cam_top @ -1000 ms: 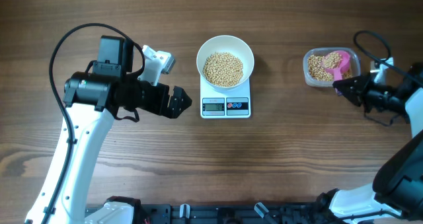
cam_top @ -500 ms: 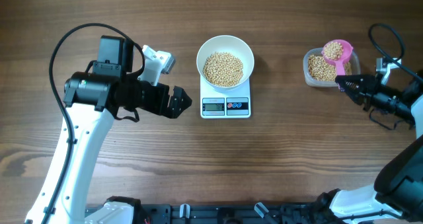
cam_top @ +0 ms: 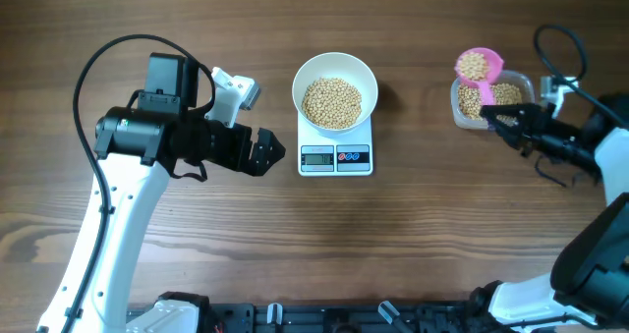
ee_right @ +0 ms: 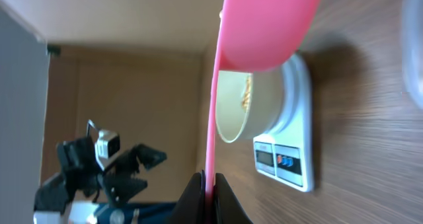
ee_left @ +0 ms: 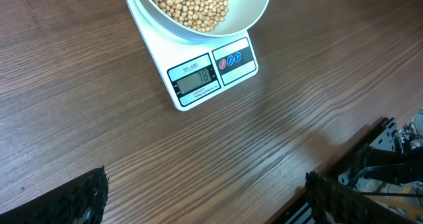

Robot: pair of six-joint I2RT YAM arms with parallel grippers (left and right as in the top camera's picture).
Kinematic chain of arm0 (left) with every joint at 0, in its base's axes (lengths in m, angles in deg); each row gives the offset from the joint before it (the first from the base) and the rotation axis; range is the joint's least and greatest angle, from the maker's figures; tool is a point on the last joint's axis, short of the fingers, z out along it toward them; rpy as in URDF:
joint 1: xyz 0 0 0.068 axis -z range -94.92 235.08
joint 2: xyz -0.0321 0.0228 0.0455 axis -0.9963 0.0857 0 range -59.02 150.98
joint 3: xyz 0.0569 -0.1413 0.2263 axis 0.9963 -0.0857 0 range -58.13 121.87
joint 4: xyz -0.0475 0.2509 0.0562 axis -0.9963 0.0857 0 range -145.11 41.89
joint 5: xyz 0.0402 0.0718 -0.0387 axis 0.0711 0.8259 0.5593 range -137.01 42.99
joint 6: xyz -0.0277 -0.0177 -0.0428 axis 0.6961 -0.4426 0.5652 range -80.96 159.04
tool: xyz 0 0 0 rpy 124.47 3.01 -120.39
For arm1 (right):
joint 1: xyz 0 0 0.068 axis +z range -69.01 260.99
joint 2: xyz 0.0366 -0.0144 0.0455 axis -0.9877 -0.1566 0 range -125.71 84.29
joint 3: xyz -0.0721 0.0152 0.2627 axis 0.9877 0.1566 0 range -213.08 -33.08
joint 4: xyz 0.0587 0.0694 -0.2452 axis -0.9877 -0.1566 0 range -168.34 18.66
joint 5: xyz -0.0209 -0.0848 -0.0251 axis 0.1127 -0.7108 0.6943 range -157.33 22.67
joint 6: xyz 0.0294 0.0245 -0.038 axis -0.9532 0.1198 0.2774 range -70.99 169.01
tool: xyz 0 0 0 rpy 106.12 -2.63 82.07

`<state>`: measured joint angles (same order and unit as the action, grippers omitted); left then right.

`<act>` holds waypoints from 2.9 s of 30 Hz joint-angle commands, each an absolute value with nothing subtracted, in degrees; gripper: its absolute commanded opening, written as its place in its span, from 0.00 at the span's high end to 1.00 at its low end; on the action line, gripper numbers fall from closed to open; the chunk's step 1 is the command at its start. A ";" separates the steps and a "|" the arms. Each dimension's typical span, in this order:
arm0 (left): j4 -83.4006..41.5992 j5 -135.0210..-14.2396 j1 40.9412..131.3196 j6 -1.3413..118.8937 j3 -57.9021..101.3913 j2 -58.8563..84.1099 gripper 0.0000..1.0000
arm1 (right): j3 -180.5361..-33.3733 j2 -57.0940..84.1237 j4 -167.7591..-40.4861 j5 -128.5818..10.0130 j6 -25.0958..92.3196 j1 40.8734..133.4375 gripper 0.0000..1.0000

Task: Scoop item into bowl and weigh 150g on scale
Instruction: 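Carry the filled pink scoop leftward over the white bowl, then tip the scoop to pour soybeans into the bowl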

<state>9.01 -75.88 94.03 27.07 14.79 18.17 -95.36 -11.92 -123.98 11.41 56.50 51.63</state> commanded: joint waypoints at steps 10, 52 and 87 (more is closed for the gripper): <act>9.01 -76.99 94.29 25.91 15.06 17.16 0.00 | -95.08 -5.47 -100.72 14.76 32.26 68.06 0.96; 9.01 -76.99 94.29 25.91 15.06 17.16 0.00 | -101.48 -5.42 -106.21 -35.58 42.31 95.89 0.96; 9.01 -76.99 94.29 25.91 15.06 17.16 0.00 | -107.38 -5.45 -114.06 -86.16 64.06 115.25 0.96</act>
<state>9.01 -75.90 94.03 27.07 14.79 18.12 -105.87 -6.98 -114.17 -80.96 60.65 114.31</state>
